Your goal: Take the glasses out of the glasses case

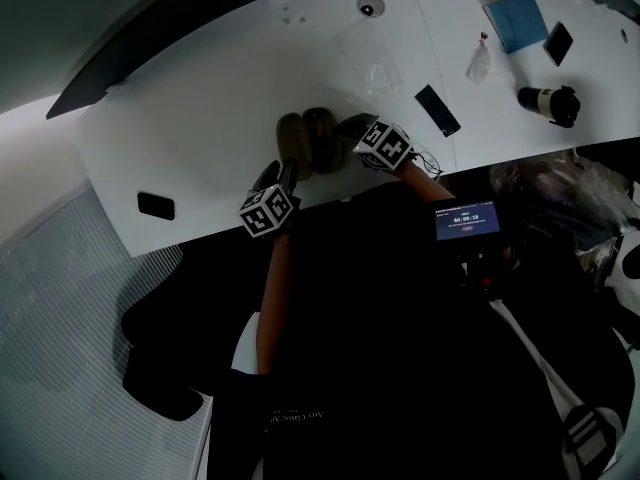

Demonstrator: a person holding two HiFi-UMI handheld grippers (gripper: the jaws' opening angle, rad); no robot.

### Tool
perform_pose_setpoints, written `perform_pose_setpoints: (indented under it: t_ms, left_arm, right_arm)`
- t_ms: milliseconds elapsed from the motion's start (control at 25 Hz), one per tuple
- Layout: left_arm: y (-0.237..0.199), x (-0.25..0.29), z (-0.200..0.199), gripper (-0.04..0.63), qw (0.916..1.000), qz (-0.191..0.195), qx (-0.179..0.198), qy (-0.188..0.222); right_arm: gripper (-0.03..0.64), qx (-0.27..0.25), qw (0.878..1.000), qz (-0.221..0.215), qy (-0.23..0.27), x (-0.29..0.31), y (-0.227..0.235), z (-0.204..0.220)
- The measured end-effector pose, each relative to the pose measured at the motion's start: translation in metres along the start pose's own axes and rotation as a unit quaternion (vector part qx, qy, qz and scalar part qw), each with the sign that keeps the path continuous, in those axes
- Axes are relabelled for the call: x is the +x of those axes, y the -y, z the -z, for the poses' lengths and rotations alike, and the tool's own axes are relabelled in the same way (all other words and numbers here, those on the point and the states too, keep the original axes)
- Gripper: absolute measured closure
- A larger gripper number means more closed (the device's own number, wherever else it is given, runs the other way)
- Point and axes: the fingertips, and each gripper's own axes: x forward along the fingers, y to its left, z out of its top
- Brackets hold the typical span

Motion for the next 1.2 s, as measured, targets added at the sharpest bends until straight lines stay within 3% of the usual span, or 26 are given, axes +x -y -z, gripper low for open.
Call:
perform_pose_setpoints:
  t_ms: [160, 320, 440, 640, 760, 880, 1000, 1200]
  left_arm:
    - [-0.02, 0.005, 0.013, 0.417, 0.9995, 0.014, -0.018, -0.021]
    - [-0.028, 0.017, 0.032, 0.511, 0.9945, 0.062, -0.06, -0.058]
    - [-0.029, 0.019, 0.035, 0.547, 0.9882, 0.097, -0.102, -0.059]
    - [-0.029, 0.019, 0.033, 0.561, 0.9817, 0.101, -0.15, -0.059]
    - [-0.024, 0.009, 0.026, 0.521, 0.9803, 0.12, -0.151, -0.045]
    - [-0.015, -0.003, 0.015, 0.424, 0.977, 0.157, -0.14, -0.037]
    - [-0.019, -0.015, 0.006, 0.403, 0.978, 0.166, -0.122, -0.034]
    - [-0.036, -0.038, -0.021, 0.423, 0.98, 0.173, -0.097, -0.017]
  right_arm:
    - [0.609, 0.009, 1.0, 0.01, -0.009, 0.004, 0.001, -0.001]
    - [0.609, 0.025, 1.0, 0.018, -0.008, 0.015, 0.0, -0.007]
    - [0.609, 0.037, 0.999, 0.028, -0.011, 0.02, 0.0, -0.009]
    - [0.609, 0.066, 0.997, 0.034, -0.028, 0.021, 0.003, -0.012]
    - [0.609, 0.088, 0.995, 0.04, -0.029, 0.022, -0.001, -0.016]
    - [0.609, 0.116, 0.992, 0.048, -0.017, 0.022, -0.006, -0.023]
    - [0.607, 0.13, 0.989, 0.065, -0.007, 0.019, -0.013, -0.033]
    - [0.607, 0.129, 0.988, 0.084, -0.003, 0.013, -0.036, -0.056]
